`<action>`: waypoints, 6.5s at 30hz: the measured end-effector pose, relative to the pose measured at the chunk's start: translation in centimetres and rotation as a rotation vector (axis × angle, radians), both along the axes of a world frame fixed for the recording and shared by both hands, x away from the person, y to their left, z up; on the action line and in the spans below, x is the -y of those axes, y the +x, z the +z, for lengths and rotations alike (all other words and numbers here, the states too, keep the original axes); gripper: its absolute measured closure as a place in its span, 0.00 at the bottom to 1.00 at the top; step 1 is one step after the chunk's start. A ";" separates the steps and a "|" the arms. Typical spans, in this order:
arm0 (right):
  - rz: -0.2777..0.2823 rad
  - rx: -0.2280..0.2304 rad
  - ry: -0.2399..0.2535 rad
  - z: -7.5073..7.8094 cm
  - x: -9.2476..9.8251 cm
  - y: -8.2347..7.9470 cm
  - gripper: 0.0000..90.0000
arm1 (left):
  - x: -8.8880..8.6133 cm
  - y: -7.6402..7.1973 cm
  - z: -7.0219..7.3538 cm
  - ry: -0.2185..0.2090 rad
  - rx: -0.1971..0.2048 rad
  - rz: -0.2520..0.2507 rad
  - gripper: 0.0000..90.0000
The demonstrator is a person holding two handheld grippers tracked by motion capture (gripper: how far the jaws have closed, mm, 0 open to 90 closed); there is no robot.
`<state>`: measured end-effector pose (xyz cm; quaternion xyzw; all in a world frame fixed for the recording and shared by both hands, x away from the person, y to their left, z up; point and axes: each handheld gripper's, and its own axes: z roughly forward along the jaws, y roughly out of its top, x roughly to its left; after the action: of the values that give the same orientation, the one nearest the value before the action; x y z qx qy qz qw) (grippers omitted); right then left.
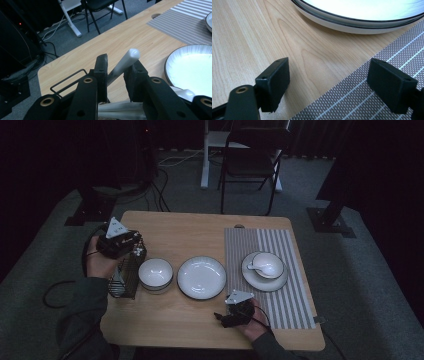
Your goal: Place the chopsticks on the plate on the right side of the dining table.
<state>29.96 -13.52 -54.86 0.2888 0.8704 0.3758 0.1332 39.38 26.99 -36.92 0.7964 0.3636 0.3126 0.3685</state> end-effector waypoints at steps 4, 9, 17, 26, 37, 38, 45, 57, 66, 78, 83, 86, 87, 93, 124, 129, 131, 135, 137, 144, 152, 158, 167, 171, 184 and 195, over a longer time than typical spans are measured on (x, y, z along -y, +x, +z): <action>0.000 0.000 0.000 0.0 0.0 0.0 0.20 | -0.2 0.3 -0.3 0.008 -0.008 0.012 0.82; 0.000 0.000 0.000 0.0 0.0 0.0 0.20 | -0.4 0.6 -0.7 0.018 -0.015 0.025 0.83; 0.000 0.000 0.000 0.0 0.0 0.0 0.20 | -0.6 1.0 -1.2 0.040 -0.021 0.043 0.84; 0.000 0.000 0.000 0.0 0.0 0.0 0.20 | -0.6 1.2 -1.5 0.047 -0.010 0.058 0.85; 0.000 0.000 0.000 0.0 0.0 0.0 0.20 | -0.6 1.0 -1.4 0.101 0.034 0.091 0.89; 0.000 0.000 0.000 0.0 0.0 0.0 0.20 | -0.6 1.0 -1.4 0.101 0.034 0.091 0.89; 0.000 0.000 0.000 0.0 0.0 0.0 0.20 | -0.4 0.9 -1.4 0.144 0.067 0.119 0.92; 0.000 0.000 0.000 0.0 0.0 0.0 0.20 | -0.9 0.2 -0.9 0.126 0.110 0.148 0.94; 0.000 0.000 0.000 0.0 0.0 0.0 0.20 | -1.2 -1.0 -0.1 0.063 0.149 0.140 0.94; 0.000 0.000 0.000 0.0 0.0 0.0 0.20 | -1.2 -2.3 0.8 0.031 0.201 0.145 0.94; 0.000 0.000 0.000 0.0 0.0 0.0 0.20 | -1.1 -2.8 1.6 0.027 0.223 0.140 0.94; -0.001 0.000 0.001 0.0 0.0 0.0 0.20 | -1.0 -3.1 2.1 0.018 0.240 0.139 0.94; 0.000 0.000 0.001 0.0 0.0 0.0 0.20 | -1.0 -3.1 2.2 0.016 0.244 0.138 0.94; -0.001 0.001 0.001 0.0 0.0 0.0 0.20 | -1.1 -3.7 3.0 -0.008 0.274 0.139 0.94; -0.001 0.000 0.001 0.0 0.0 0.0 0.20 | 0.8 -5.1 5.8 -0.064 0.356 0.076 0.94; -0.001 0.000 0.001 0.0 0.0 0.0 0.20 | 1.5 -5.0 5.7 -0.089 0.342 0.047 0.94; -0.001 0.000 0.001 0.0 0.0 0.0 0.20 | 1.8 -4.8 5.6 -0.091 0.335 0.039 0.94; -0.001 0.000 0.001 0.0 0.0 0.0 0.20 | 2.4 -4.5 5.3 -0.105 0.316 0.021 0.94; -0.001 0.000 0.001 0.0 0.0 0.0 0.20 | 2.6 -4.5 5.2 -0.109 0.309 0.017 0.94; 0.000 0.000 0.001 0.0 0.0 0.0 0.20 | 4.0 -4.3 4.5 -0.109 0.284 -0.018 0.94; -0.002 0.001 0.001 0.0 0.0 0.0 0.21 | 5.2 -4.2 4.1 -0.118 0.270 -0.041 0.94; -0.002 0.000 0.002 0.0 0.0 0.0 0.21 | 5.8 -4.2 3.9 -0.114 0.258 -0.057 0.94; -0.006 0.002 0.002 0.0 -0.1 0.0 0.21 | 6.8 -4.1 3.3 -0.119 0.237 -0.087 0.94; -0.008 0.002 0.002 0.0 -0.1 0.0 0.21 | 7.0 -4.0 3.3 -0.122 0.235 -0.092 0.94; -0.023 0.003 -0.001 0.2 -0.3 -0.2 0.24 | 7.7 -3.9 2.9 -0.122 0.222 -0.115 0.94; -0.037 -0.029 0.033 0.4 0.0 -0.1 0.30 | 8.2 -3.9 2.6 -0.141 0.202 -0.143 0.94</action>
<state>29.82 -13.49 -54.44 0.3123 0.8606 0.3832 0.1229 35.51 18.77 -34.35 0.7568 0.2880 0.3378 0.4798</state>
